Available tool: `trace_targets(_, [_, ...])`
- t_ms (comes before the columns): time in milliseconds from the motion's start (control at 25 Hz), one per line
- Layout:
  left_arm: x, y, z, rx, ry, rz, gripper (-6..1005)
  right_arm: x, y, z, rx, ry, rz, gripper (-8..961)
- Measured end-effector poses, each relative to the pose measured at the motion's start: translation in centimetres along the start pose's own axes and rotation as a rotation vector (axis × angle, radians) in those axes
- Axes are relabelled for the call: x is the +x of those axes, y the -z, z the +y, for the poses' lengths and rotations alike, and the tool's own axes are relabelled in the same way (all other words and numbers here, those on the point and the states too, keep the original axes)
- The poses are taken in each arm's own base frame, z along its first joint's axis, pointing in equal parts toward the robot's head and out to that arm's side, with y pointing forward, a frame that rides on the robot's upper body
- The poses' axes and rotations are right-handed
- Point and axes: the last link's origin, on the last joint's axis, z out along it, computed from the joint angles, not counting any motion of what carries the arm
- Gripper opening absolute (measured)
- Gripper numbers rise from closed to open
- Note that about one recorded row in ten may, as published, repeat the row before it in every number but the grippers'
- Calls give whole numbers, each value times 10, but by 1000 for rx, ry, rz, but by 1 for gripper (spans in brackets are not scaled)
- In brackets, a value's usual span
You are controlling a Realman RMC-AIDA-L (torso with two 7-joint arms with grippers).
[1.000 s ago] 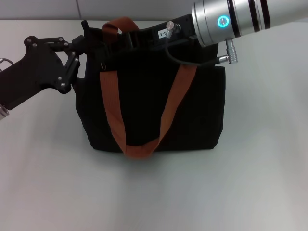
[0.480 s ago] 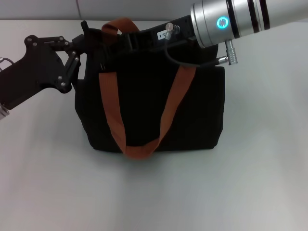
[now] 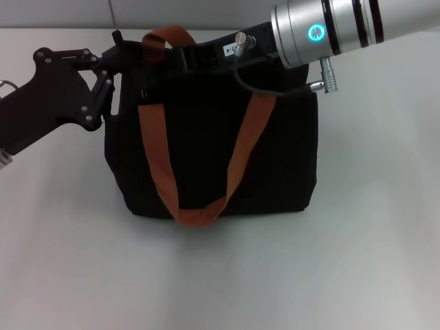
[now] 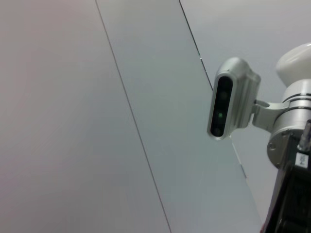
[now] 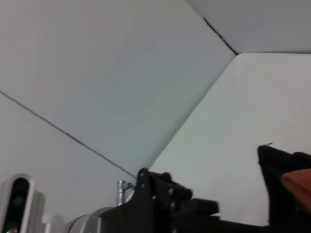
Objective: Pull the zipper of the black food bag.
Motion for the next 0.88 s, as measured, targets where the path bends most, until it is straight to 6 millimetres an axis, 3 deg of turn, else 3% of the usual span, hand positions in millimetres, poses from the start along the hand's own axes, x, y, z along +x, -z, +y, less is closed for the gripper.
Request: trace_targets(880, [1,-4,-4,4,16,1,24,-1,0,1,-22,16,-22,273])
